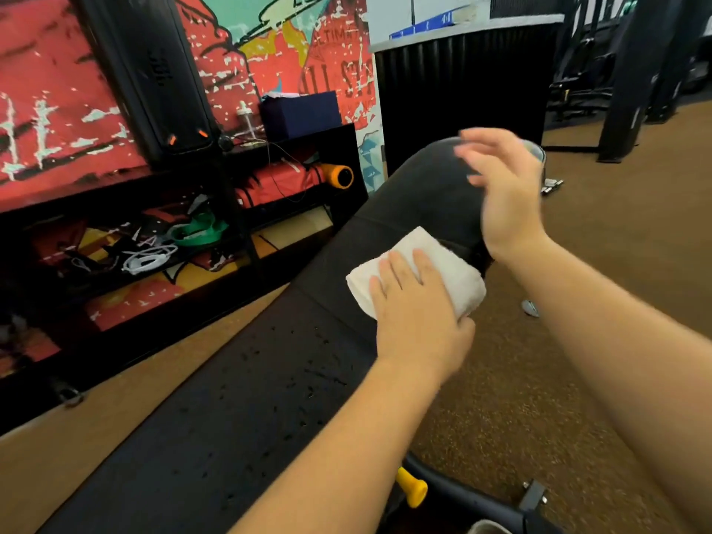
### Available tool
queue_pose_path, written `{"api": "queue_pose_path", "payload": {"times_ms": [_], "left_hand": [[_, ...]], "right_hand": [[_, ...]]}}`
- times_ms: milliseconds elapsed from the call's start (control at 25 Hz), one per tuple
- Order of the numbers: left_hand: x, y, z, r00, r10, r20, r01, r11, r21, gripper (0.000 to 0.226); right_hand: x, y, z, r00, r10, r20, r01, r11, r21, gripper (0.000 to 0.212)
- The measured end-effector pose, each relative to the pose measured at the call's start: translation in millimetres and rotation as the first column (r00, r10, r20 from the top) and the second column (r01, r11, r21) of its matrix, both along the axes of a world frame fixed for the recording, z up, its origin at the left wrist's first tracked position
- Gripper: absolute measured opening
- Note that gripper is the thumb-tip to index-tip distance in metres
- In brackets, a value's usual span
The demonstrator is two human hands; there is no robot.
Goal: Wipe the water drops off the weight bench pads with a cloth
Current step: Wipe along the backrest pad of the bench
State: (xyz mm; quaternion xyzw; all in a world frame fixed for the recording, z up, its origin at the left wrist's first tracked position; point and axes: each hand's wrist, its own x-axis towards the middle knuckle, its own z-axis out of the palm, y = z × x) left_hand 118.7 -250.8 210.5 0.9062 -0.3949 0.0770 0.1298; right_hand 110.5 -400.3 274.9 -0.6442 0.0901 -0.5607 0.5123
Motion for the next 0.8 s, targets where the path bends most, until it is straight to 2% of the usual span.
{"api": "queue_pose_path", "payload": {"times_ms": [40, 80, 120, 160, 240, 320, 360, 440, 520, 640, 720, 800], "left_hand": [[-2, 7, -2, 1.000, -0.004, 0.012, 0.004, 1.000, 0.003, 0.102], [-2, 14, -5, 1.000, -0.014, 0.004, 0.014, 1.000, 0.027, 0.101], [-3, 21, -6, 0.999, -0.030, -0.013, 0.031, 0.998, 0.052, 0.099], [-3, 28, -6, 0.998, -0.047, -0.041, 0.050, 0.997, 0.062, 0.097], [1, 42, 0, 0.986, -0.093, -0.139, 0.097, 0.995, 0.020, 0.090], [7, 55, 11, 0.951, -0.155, -0.268, 0.135, 0.987, -0.090, 0.076], [10, 62, 15, 0.927, -0.184, -0.327, 0.140, 0.978, -0.152, 0.069], [11, 76, 17, 0.881, -0.249, -0.402, 0.135, 0.947, -0.292, 0.057], [7, 91, 13, 0.867, -0.287, -0.408, 0.113, 0.910, -0.399, 0.046], [6, 115, -3, 0.942, -0.222, -0.253, 0.109, 0.913, -0.393, 0.039], [4, 137, -12, 0.960, -0.182, -0.214, 0.092, 0.923, -0.374, 0.038], [0, 164, -19, 0.931, -0.180, -0.316, 0.009, 0.880, -0.475, 0.033]], "right_hand": [[-23, 18, -15, 0.990, -0.062, 0.125, 0.032, 0.972, 0.234, 0.020], [-47, 41, -35, 0.975, -0.149, 0.167, 0.066, 0.903, 0.424, 0.020], [-68, 70, -56, 0.968, -0.212, 0.138, 0.109, 0.842, 0.529, 0.021], [-85, 99, -77, 0.974, -0.209, 0.087, 0.124, 0.814, 0.567, 0.024], [-92, 143, -111, 0.999, -0.024, -0.027, 0.036, 0.758, 0.651, 0.032], [-75, 162, -129, 0.978, 0.185, -0.095, -0.069, 0.719, 0.692, 0.045], [-62, 164, -135, 0.951, 0.305, -0.060, -0.172, 0.676, 0.716, 0.056], [-39, 169, -136, 0.906, 0.424, 0.000, -0.289, 0.618, 0.731, 0.093], [-22, 170, -136, 0.905, 0.405, -0.130, -0.196, 0.668, 0.718, 0.115], [-16, 162, -116, 0.901, 0.280, -0.331, 0.004, 0.759, 0.651, 0.120], [-13, 144, -101, 0.917, 0.189, -0.352, 0.069, 0.793, 0.605, 0.109], [-8, 120, -92, 0.941, 0.081, -0.328, 0.129, 0.810, 0.572, 0.097]]}}
